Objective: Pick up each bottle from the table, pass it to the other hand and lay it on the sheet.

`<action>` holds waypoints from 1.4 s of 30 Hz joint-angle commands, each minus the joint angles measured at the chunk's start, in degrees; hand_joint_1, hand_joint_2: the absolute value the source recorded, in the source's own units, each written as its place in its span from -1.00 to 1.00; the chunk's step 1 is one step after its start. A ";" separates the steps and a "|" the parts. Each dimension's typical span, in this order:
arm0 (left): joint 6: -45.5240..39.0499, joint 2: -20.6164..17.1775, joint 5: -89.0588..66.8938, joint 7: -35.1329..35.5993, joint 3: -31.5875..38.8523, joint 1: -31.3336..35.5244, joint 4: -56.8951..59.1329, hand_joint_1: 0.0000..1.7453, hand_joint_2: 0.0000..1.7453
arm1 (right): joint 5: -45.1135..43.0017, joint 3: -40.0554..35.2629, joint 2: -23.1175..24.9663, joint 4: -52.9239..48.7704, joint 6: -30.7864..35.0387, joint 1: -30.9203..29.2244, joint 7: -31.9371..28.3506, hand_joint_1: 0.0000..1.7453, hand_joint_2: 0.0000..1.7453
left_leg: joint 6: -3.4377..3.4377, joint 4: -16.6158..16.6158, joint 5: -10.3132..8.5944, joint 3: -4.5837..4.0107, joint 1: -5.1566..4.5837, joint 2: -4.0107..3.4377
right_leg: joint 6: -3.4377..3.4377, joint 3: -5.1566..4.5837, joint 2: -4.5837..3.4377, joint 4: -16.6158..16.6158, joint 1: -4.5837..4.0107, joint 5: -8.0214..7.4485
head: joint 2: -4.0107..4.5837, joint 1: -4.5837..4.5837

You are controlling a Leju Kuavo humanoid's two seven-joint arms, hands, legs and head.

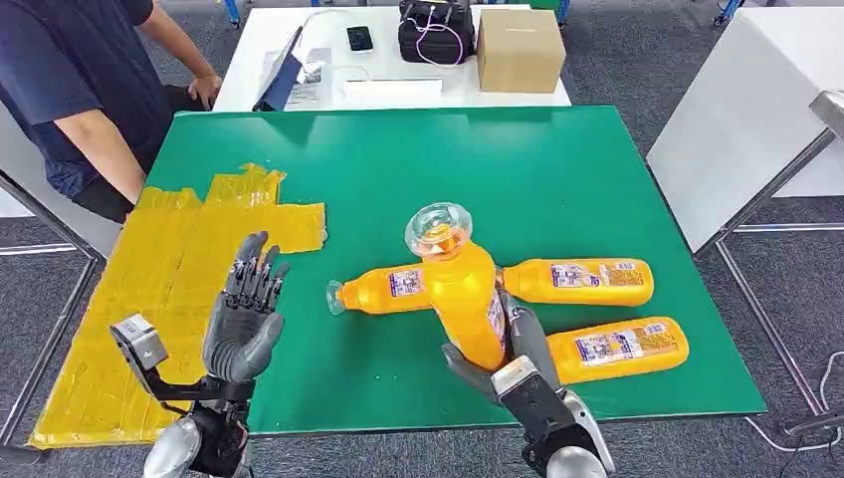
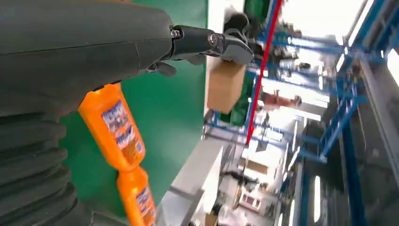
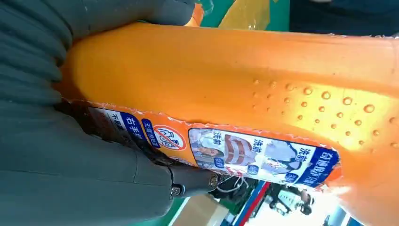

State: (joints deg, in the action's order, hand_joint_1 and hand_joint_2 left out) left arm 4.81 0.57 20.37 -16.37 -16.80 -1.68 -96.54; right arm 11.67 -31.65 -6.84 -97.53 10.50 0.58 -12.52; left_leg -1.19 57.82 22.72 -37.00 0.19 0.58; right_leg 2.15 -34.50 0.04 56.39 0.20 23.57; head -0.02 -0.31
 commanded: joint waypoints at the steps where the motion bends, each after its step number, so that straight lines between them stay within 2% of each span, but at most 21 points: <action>1: 2.68 -3.25 -1.68 -1.48 -5.53 3.09 3.00 -1.00 1.00 | -1.55 -1.44 -1.15 4.11 -3.43 -4.31 1.35 1.00 1.00 | 0.06 -0.04 0.19 0.47 0.04 -0.05 | -0.04 0.51 0.00 -0.10 -0.05 0.18 | 0.00 0.00; 5: 4.23 -3.45 -3.25 -2.47 -6.85 3.86 2.92 -1.00 1.00 | -2.50 -3.14 -1.43 6.46 -6.79 -6.89 2.20 1.00 1.00 | 0.03 -0.04 0.09 0.27 0.01 -0.09 | -0.02 0.28 -0.04 -0.07 -0.02 0.07 | 0.00 0.00; 7: 4.23 -3.45 -3.25 -2.47 -6.85 3.86 2.92 -1.00 1.00 | -2.50 -3.14 -1.43 6.46 -6.79 -6.89 2.20 1.00 1.00 | 0.06 -0.03 0.18 0.49 0.06 -0.18 | -0.04 0.52 -0.12 -0.11 -0.07 0.12 | 0.00 0.00; 11: 4.23 -3.45 -3.25 -2.47 -6.85 3.86 2.92 -1.00 1.00 | -2.50 -3.14 -1.43 6.46 -6.79 -6.89 2.20 1.00 1.00 | 0.03 -0.05 0.05 0.20 0.01 -0.03 | -0.02 0.23 0.00 -0.07 -0.01 0.05 | 0.00 0.00; 14: 4.23 -3.45 -3.25 -2.47 -6.85 3.86 2.92 -1.00 1.00 | -2.50 -3.14 -1.43 6.46 -6.79 -6.89 2.20 1.00 1.00 | 0.05 -0.05 0.15 0.39 0.02 -0.09 | -0.04 0.42 -0.04 -0.09 -0.03 0.13 | 0.00 0.00; 15: 4.38 -3.38 -3.27 -2.53 -6.88 3.81 2.91 -1.00 1.00 | -2.51 -3.80 -1.66 6.40 -7.62 -7.16 2.46 1.00 1.00 | 0.03 -0.05 0.08 0.22 0.01 -0.06 | -0.02 0.25 -0.03 -0.07 -0.02 0.07 | 0.00 0.00; 20: 5.28 -2.79 -3.09 -2.76 -6.05 3.46 3.14 -1.00 1.00 | -0.84 -10.15 -3.22 8.20 -13.92 -10.08 5.37 1.00 1.00 | 0.07 -0.04 0.23 0.54 0.04 -0.21 | -0.05 0.56 -0.15 -0.10 -0.05 0.16 | 0.00 0.00; 22: 5.82 -2.58 -2.76 -2.93 -5.70 3.05 2.96 -1.00 1.00 | 0.08 -12.11 -3.82 8.02 -14.85 -10.59 6.07 1.00 1.00 | 0.08 -0.05 0.24 0.60 0.05 -0.25 | -0.06 0.60 -0.16 -0.12 -0.07 0.17 | 0.00 0.00; 23: 6.10 -2.57 -2.65 -2.99 -5.56 2.72 2.80 -1.00 1.00 | 0.50 -13.16 -4.38 7.38 -15.43 -10.81 6.59 1.00 1.00 | 0.04 -0.07 0.08 0.27 0.01 -0.15 | -0.02 0.26 -0.07 -0.08 -0.02 0.06 | 0.00 0.00; 27: 7.33 -2.71 -2.84 -2.95 -5.34 1.30 2.35 -1.00 1.00 | 3.43 -16.92 -5.75 5.80 -17.34 -11.67 8.82 1.00 1.00 | 0.07 -0.04 0.26 0.59 0.05 -0.19 | -0.05 0.62 -0.11 -0.11 -0.06 0.21 | 0.00 0.00; 28: 7.39 -2.77 -2.88 -2.96 -5.34 1.17 2.39 -1.00 1.00 | 3.53 -17.15 -5.69 5.72 -17.36 -11.61 8.92 1.00 1.00 | 0.02 -0.05 0.13 0.27 0.00 -0.21 | -0.01 0.26 -0.16 -0.08 -0.01 0.07 | 0.00 0.00; 30: 7.39 -2.77 -2.88 -2.96 -5.34 1.17 2.39 -1.00 1.00 | 3.53 -17.15 -5.69 5.72 -17.36 -11.61 8.92 1.00 1.00 | 0.02 -0.04 0.09 0.19 0.00 -0.14 | -0.01 0.20 -0.10 -0.05 0.00 0.06 | 0.00 0.00; 32: 7.39 -2.77 -2.88 -2.96 -5.34 1.17 2.39 -1.00 1.00 | 3.53 -17.15 -5.69 5.72 -17.36 -11.61 8.92 1.00 1.00 | 0.05 -0.03 0.19 0.40 0.02 -0.11 | -0.03 0.44 -0.05 -0.07 -0.03 0.16 | 0.00 0.00; 36: 7.43 -2.70 -2.89 -2.96 -5.25 1.24 2.47 -1.00 1.00 | 3.79 -17.42 -5.90 5.75 -17.56 -11.88 9.00 1.00 1.00 | 0.03 -0.03 0.10 0.22 0.00 -0.10 | -0.02 0.24 -0.06 -0.05 -0.01 0.08 | 0.00 0.00; 40: 8.50 -2.57 -3.23 -2.79 -4.96 1.36 3.46 -1.00 1.00 | 4.56 -20.36 -6.08 5.97 -19.04 -14.33 9.06 1.00 1.00 | 0.02 -0.03 0.06 0.12 -0.01 -0.11 | -0.01 0.13 -0.08 -0.03 0.00 0.04 | 0.00 0.00; 42: 9.25 -2.53 -3.23 -2.86 -5.17 1.53 3.67 -1.00 1.00 | 4.64 -21.31 -6.01 6.27 -19.65 -15.25 9.31 1.00 1.00 | 0.05 -0.03 0.16 0.35 0.01 -0.20 | -0.03 0.35 -0.15 -0.05 -0.02 0.11 | 0.00 0.00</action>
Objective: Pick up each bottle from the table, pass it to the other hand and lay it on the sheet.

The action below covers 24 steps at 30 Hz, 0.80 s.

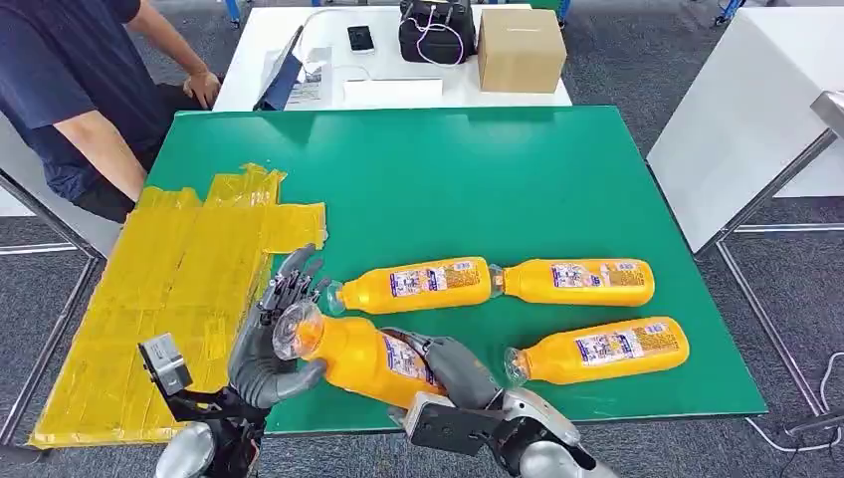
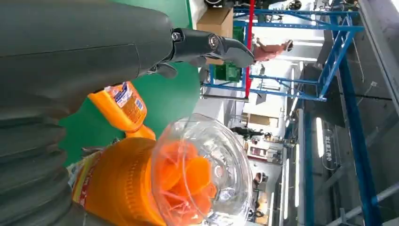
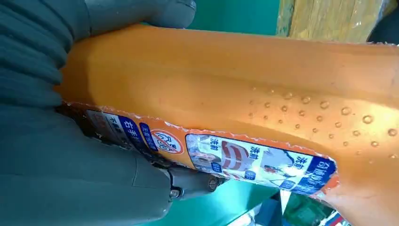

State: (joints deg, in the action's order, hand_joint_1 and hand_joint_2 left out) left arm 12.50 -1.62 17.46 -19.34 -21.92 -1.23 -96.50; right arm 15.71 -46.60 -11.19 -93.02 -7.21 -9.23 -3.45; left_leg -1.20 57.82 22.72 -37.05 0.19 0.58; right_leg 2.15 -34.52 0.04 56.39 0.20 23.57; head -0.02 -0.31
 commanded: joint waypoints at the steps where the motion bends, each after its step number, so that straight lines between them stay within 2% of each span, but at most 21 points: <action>1: 1.78 -0.34 -0.30 0.08 -0.13 1.23 3.68 -1.00 1.00 | 0.62 -6.76 -1.66 2.03 -2.30 -5.80 0.52 1.00 1.00 | 0.04 -0.04 0.09 0.26 0.02 -0.14 | -0.03 0.25 -0.10 -0.07 -0.03 0.05 | 0.00 0.02; 12: 2.99 -0.52 -0.05 0.19 -0.70 2.53 4.80 -1.00 1.00 | 0.40 -7.62 -1.87 2.99 -2.80 -7.12 1.02 1.00 1.00 | 0.04 -0.05 0.09 0.32 0.01 -0.06 | -0.03 0.32 -0.01 -0.08 -0.02 0.09 | 0.00 0.00; 13: 3.83 -0.92 0.12 0.05 -1.00 2.70 4.81 -0.92 1.00 | 0.28 -7.79 -1.82 3.11 -3.01 -7.44 1.21 1.00 1.00 | 0.03 -0.05 0.06 0.23 0.01 -0.04 | -0.02 0.23 0.00 -0.07 -0.01 0.06 | 0.00 0.00; 14: 4.08 -0.94 0.11 -0.05 -1.04 2.82 4.94 1.00 1.00 | 0.17 -7.93 -1.77 3.24 -3.09 -7.65 1.30 1.00 1.00 | 0.05 -0.04 0.10 0.31 0.02 -0.06 | -0.03 0.32 -0.02 -0.07 -0.03 0.09 | 0.00 0.00; 24: 7.88 -1.29 1.87 -0.78 -1.96 3.67 5.65 1.00 1.00 | -1.21 -8.24 -1.38 4.64 -3.47 -8.69 1.99 1.00 1.00 | 0.04 -0.05 0.09 0.31 0.03 -0.04 | -0.03 0.31 0.01 -0.08 -0.03 0.09 | 0.00 0.00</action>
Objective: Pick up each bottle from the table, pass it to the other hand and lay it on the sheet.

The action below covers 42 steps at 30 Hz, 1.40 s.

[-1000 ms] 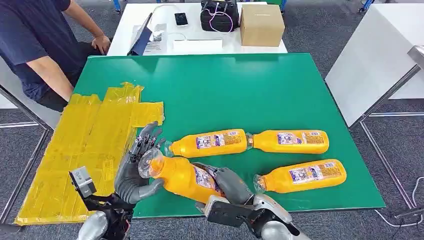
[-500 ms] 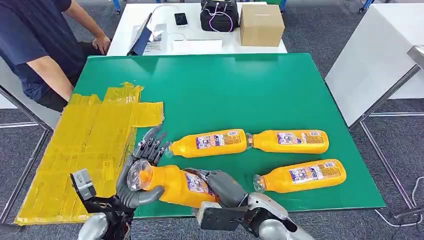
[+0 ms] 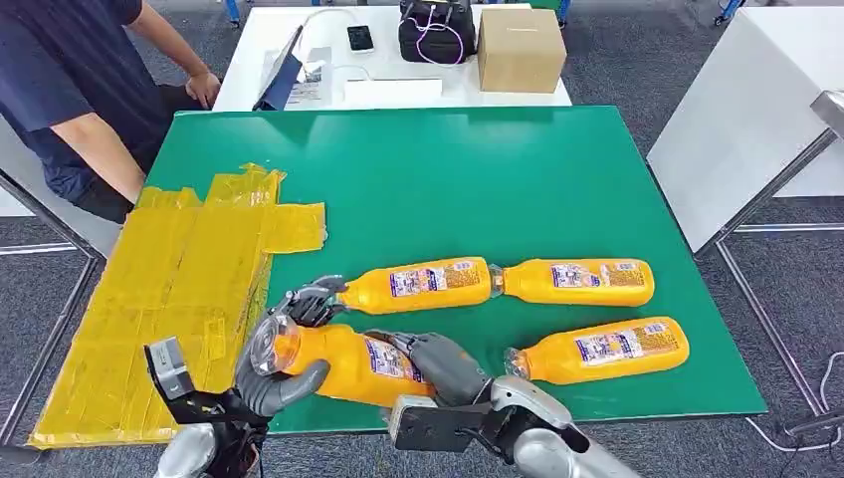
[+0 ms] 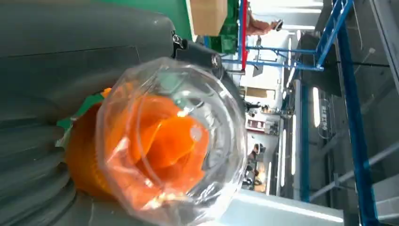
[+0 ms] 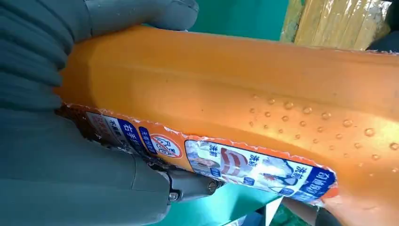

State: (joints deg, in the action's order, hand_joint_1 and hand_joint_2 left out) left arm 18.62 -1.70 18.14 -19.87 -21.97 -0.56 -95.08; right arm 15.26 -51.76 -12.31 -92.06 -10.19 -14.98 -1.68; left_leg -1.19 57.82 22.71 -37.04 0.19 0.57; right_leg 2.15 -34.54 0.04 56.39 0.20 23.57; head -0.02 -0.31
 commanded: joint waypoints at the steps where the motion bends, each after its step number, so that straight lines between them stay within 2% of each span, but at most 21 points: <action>1: 1.76 -1.20 1.19 -0.26 -1.92 2.99 4.23 1.00 1.00 | -0.75 -3.08 -0.27 3.68 -0.49 -2.95 0.22 1.00 1.00 | 0.03 -0.05 0.04 0.18 0.00 -0.02 | -0.02 0.20 0.01 -0.06 -0.01 0.04 | 0.00 0.00; 5: 2.22 -1.04 1.41 -0.41 -1.61 3.37 4.88 1.00 1.00 | -0.58 -3.23 -0.23 4.03 -0.47 -3.06 0.36 1.00 1.00 | 0.06 -0.04 0.14 0.40 0.04 -0.06 | -0.04 0.44 -0.01 -0.09 -0.05 0.12 | 0.00 0.00; 12: 3.71 -0.18 4.99 -0.17 0.39 3.12 5.43 1.00 1.00 | 0.24 -3.58 -0.50 4.32 -0.13 -2.83 0.60 1.00 1.00 | 0.04 -0.06 0.08 0.27 0.01 -0.05 | -0.03 0.28 -0.02 -0.08 -0.02 0.07 | 0.00 0.00; 16: 3.49 0.34 6.56 0.37 2.51 2.58 4.86 1.00 1.00 | 1.71 -1.32 -1.62 3.64 1.81 -1.39 0.78 1.00 1.00 | 0.06 -0.06 0.15 0.44 0.03 -0.02 | -0.04 0.48 0.03 -0.10 -0.04 0.14 | 0.00 0.00; 17: 3.07 0.46 6.71 0.71 3.25 2.29 4.35 1.00 1.00 | 3.25 0.49 -1.64 2.90 4.09 -0.22 0.90 1.00 1.00 | 0.03 -0.04 0.08 0.25 0.02 0.01 | -0.02 0.29 0.05 -0.08 -0.03 0.08 | 0.00 0.00; 18: 2.35 0.45 6.37 0.93 3.96 1.90 3.71 1.00 1.00 | 5.12 2.29 -1.57 2.01 6.13 1.13 0.99 -1.00 1.00 | 0.05 -0.05 0.13 0.38 0.03 0.01 | -0.02 0.43 0.06 -0.11 -0.04 0.13 | 0.00 0.00; 19: 0.37 0.56 4.82 0.93 5.14 1.40 2.82 1.00 1.00 | 7.60 3.82 -2.09 0.91 7.75 2.26 2.84 -1.00 -1.00 | 0.03 -0.05 0.08 0.25 0.02 0.04 | -0.01 0.29 0.08 -0.09 -0.02 0.09 | 0.00 -0.02; 22: -6.31 0.37 -1.54 1.22 8.62 0.84 0.55 1.00 1.00 | 9.30 11.75 -3.91 -3.62 10.29 7.38 3.19 -1.00 -1.00 | 0.04 0.00 0.16 0.34 0.04 0.12 | -0.02 0.42 0.16 -0.07 -0.05 0.19 | 0.00 0.02; 23: -8.36 0.17 -3.79 1.29 9.57 0.92 0.15 1.00 1.00 | 9.68 14.21 -4.36 -4.81 10.83 8.81 3.04 -1.00 -1.00 | 0.02 0.01 0.06 0.11 0.02 0.15 | 0.00 0.19 0.17 -0.03 -0.03 0.11 | 0.00 0.00; 24: -8.04 0.03 -3.63 1.23 10.13 0.96 0.01 1.00 1.00 | 9.87 15.57 -4.71 -5.58 10.57 9.56 2.62 -1.00 -1.00 | 0.02 0.03 0.12 0.22 0.03 0.15 | -0.01 0.31 0.18 -0.03 -0.04 0.16 | 0.00 0.00; 37: -7.95 0.28 -3.73 1.27 10.13 0.97 0.22 1.00 1.00 | 10.10 15.83 -4.09 -5.49 10.08 9.71 2.37 -1.00 -1.00 | 0.04 0.01 0.15 0.26 0.00 -0.03 | -0.02 0.31 0.01 -0.04 -0.02 0.13 | 0.00 0.00; 38: -11.41 0.35 -7.17 0.88 10.48 0.94 -0.03 1.00 1.00 | 11.15 16.85 -3.82 -5.93 11.32 10.29 2.88 -1.00 -1.00 | 0.03 -0.01 0.10 0.18 0.00 -0.02 | -0.01 0.21 0.01 -0.05 -0.01 0.08 | 0.00 0.00; 42: -16.14 -0.01 -11.69 0.63 14.35 0.76 -1.88 1.00 1.00 | 12.25 22.18 -5.03 -9.40 11.82 13.60 2.90 -1.00 -1.00 | 0.02 0.01 0.08 0.12 0.00 0.04 | -0.01 0.17 0.07 -0.02 0.00 0.09 | 0.00 0.00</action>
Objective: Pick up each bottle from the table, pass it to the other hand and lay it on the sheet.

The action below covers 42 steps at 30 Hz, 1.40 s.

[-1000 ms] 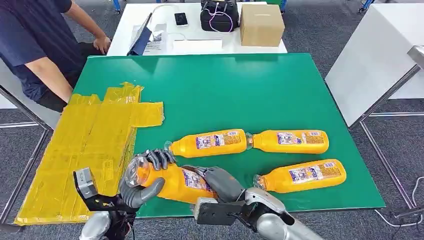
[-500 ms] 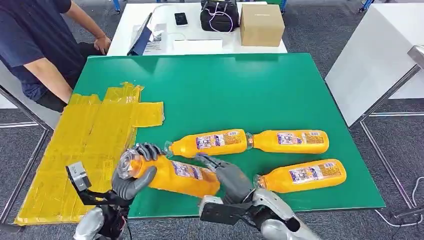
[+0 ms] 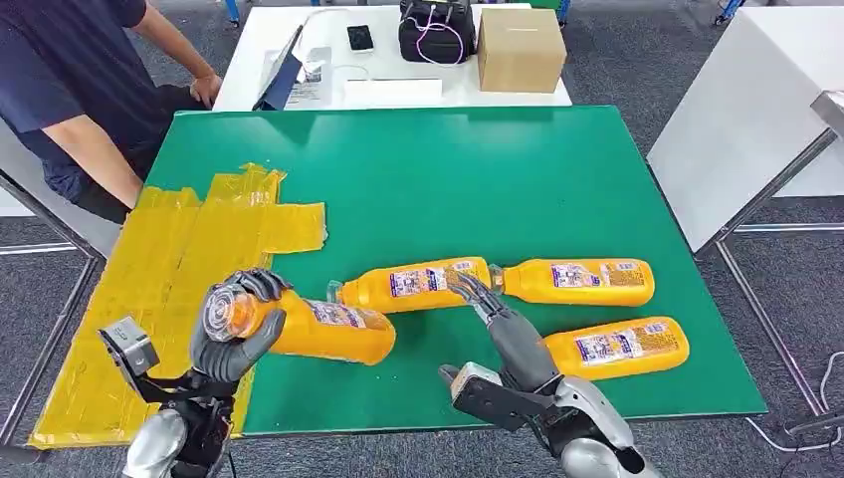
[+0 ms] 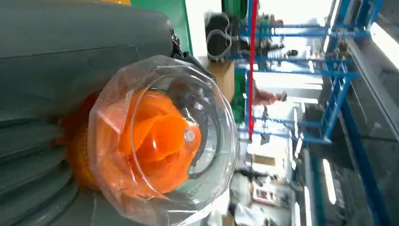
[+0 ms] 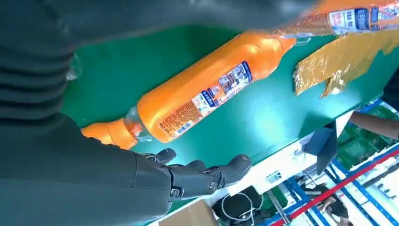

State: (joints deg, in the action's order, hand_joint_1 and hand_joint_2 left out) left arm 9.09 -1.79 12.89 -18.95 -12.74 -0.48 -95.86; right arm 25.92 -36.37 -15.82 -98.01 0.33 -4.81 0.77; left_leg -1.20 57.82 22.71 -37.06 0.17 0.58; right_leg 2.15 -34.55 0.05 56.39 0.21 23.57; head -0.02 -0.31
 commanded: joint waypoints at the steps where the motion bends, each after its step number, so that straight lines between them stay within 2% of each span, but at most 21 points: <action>1: -8.50 0.33 -8.76 -0.73 6.04 0.58 -1.59 1.00 1.00 | 2.20 7.60 -1.40 -3.93 1.25 4.14 0.42 -1.00 -1.00 | 0.04 0.02 0.12 0.19 0.02 0.05 | -0.02 0.25 0.09 -0.01 -0.03 0.14 | 0.00 0.00; 5: -23.52 -0.90 -31.96 -1.30 6.69 1.29 -2.70 1.00 1.00 | 5.43 10.36 -1.10 -5.07 0.76 6.34 1.34 -1.00 -1.00 | 0.05 0.03 0.16 0.25 0.05 0.01 | -0.03 0.32 0.04 -0.03 -0.05 0.15 | 0.00 0.00; 7: -31.13 -3.06 -53.46 3.23 4.68 3.32 -0.99 1.00 1.00 | 6.94 11.81 -1.78 -3.55 -0.22 5.26 2.61 -1.00 -1.00 | 0.05 0.01 0.11 0.21 0.04 0.07 | -0.03 0.29 0.11 -0.04 -0.04 0.13 | 0.00 0.00; 9: -34.18 -5.00 -67.97 7.16 1.90 5.52 1.77 1.00 1.00 | 7.17 12.94 -2.37 -0.29 -1.39 2.56 3.43 -1.00 -1.00 | 0.06 0.00 0.08 0.21 0.03 0.04 | -0.04 0.26 0.08 -0.03 -0.03 0.10 | 0.00 0.00; 10: -34.73 -6.25 -73.17 8.99 -0.53 7.05 4.17 1.00 1.00 | 6.53 13.26 -2.80 2.85 -2.89 -0.08 3.96 -1.00 1.00 | 0.07 0.01 0.10 0.34 0.04 0.05 | -0.04 0.40 0.10 -0.04 -0.05 0.12 | 0.00 0.00; 12: -35.48 -7.88 -77.72 10.15 -3.73 9.08 8.22 1.00 1.00 | 3.58 13.42 -3.13 8.82 -6.00 -4.75 3.17 -1.00 1.00 | 0.05 -0.02 0.05 0.33 0.03 0.07 | -0.03 0.39 0.11 -0.08 -0.04 0.07 | 0.00 0.00; 15: -37.27 -9.10 -79.04 11.49 -5.84 9.28 9.99 1.00 1.00 | 3.99 12.56 -3.02 13.18 -6.59 -8.14 3.34 -1.00 1.00 | 0.01 -0.08 -0.02 0.25 0.00 -0.10 | -0.01 0.26 -0.08 -0.12 0.00 -0.05 | 0.00 0.00; 23: -35.03 -11.54 -80.10 11.33 -8.27 9.89 8.91 1.00 1.00 | 3.66 10.86 -2.77 13.83 -6.93 -8.01 3.55 -1.00 1.00 | -0.02 -0.04 -0.01 0.33 0.04 -0.05 | -0.02 0.36 0.01 -0.08 -0.04 0.03 | 0.00 0.00; 28: -26.04 -15.30 -84.05 12.38 -16.67 15.45 15.61 1.00 1.00 | 4.89 7.58 -1.68 22.24 -7.80 -14.96 3.63 -1.00 1.00 | -0.01 -0.01 0.01 0.37 0.03 -0.14 | -0.01 0.39 -0.08 -0.05 -0.04 0.01 | 0.00 -0.02; 32: -18.52 -16.33 -82.74 13.24 -22.76 20.23 22.81 1.00 1.00 | 6.75 5.28 0.61 28.27 -8.06 -19.68 2.26 -1.00 1.00 | -0.02 -0.05 -0.10 0.25 0.01 -0.14 | 0.00 0.26 -0.09 -0.07 -0.03 -0.09 | 0.00 0.00; 36: -14.68 -16.15 -81.02 14.84 -25.20 23.79 29.80 1.00 1.00 | 8.34 3.42 2.97 31.33 -7.30 -22.17 1.20 -1.00 1.00 | -0.01 -0.08 -0.09 0.42 0.05 -0.21 | -0.04 0.43 -0.13 -0.11 -0.06 -0.07 | 0.00 0.00; 42: -10.77 -16.73 -79.41 16.69 -25.55 26.34 34.92 1.00 1.00 | 9.35 1.77 4.95 33.79 -6.67 -23.63 0.80 -1.00 1.00 | -0.05 -0.03 -0.11 0.18 0.03 -0.15 | 0.00 0.20 -0.10 -0.01 -0.04 -0.06 | 0.00 0.00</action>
State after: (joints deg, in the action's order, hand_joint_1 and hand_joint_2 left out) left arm -4.70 -16.72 -67.54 -3.60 -32.63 18.93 -73.40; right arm 34.60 -29.90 -14.64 -74.11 -7.04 -22.67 1.97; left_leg -1.31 57.84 22.52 -37.12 0.17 0.55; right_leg 2.21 -34.57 0.05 56.44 0.21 23.46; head -0.02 -0.31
